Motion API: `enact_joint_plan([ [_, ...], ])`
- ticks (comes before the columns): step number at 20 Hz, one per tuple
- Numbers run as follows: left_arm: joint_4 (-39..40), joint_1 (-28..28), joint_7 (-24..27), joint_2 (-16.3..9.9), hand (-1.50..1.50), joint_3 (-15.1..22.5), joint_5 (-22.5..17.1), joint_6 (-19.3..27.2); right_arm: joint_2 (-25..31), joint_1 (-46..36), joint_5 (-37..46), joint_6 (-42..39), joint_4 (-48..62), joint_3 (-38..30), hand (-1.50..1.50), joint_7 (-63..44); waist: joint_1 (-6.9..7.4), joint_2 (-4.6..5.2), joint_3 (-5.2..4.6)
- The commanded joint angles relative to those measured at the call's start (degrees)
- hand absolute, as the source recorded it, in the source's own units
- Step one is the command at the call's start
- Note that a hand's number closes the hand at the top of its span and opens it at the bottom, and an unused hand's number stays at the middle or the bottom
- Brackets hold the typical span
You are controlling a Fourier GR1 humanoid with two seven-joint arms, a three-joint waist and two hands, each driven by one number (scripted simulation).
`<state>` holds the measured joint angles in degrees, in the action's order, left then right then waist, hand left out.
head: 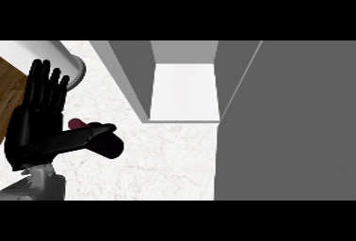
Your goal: Pick up the wine, place it into the cabinet and close the cabinet
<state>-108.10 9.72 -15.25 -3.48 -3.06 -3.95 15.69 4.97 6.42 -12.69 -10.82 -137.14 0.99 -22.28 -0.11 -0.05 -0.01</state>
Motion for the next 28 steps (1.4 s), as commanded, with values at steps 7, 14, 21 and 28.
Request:
enact_joint_plan([
  [7,4.4,-7.9,8.3,-2.1,-1.5,-6.0,-5.9,-6.4,-3.0,2.8,3.5,-0.1,-1.4,2.8,-1.5,1.8,0.09,0.01,-0.01],
  [14,9.2,-12.2,14.0,-1.0,-1.5,-5.1,-4.8,-9.1,-1.8,-1.4,0.2,1.2,-3.7,0.9,-1.5,-4.1,0.13,0.02,-0.01],
  [21,15.3,-9.7,16.4,-1.1,-1.5,-6.8,-4.9,-9.0,-2.0,0.2,0.1,-1.2,-2.2,0.4,-1.5,-1.0,0.01,0.02,0.01],
  [28,23.9,-7.3,20.3,-2.7,-1.5,-9.0,-5.3,-11.3,1.0,1.0,-5.2,-4.1,-1.8,-5.5,-1.5,-0.4,-0.2,0.05,0.03],
])
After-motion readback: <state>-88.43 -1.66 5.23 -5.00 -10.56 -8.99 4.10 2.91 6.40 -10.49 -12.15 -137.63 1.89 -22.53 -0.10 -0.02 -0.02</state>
